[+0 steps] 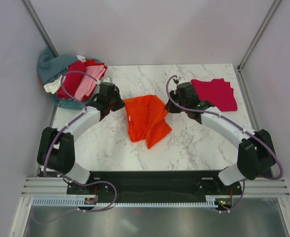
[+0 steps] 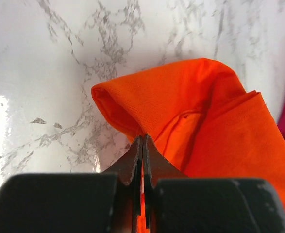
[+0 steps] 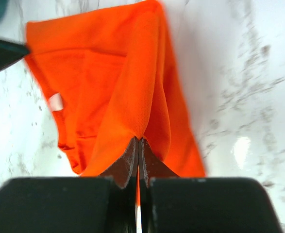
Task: Fold and stack the t-shirts
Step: Flatten the tshirt out
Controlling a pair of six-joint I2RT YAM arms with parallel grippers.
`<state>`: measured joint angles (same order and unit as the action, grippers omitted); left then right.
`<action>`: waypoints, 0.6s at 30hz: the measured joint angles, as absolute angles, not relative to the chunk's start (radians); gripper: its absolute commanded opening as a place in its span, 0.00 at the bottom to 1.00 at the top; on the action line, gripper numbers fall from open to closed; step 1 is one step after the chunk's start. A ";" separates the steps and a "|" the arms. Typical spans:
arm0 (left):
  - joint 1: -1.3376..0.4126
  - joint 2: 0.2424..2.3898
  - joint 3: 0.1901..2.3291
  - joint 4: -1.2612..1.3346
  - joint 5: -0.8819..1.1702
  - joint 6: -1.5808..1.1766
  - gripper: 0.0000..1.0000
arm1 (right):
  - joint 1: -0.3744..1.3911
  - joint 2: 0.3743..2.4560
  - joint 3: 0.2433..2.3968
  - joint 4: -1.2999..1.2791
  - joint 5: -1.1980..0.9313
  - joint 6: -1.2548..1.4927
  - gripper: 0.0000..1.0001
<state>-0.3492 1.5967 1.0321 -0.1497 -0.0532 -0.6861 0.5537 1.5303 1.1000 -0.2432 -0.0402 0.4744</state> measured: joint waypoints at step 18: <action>-0.303 1.041 1.198 -0.369 -0.158 -0.556 0.02 | 0.265 1.152 1.093 -0.337 0.006 0.487 0.00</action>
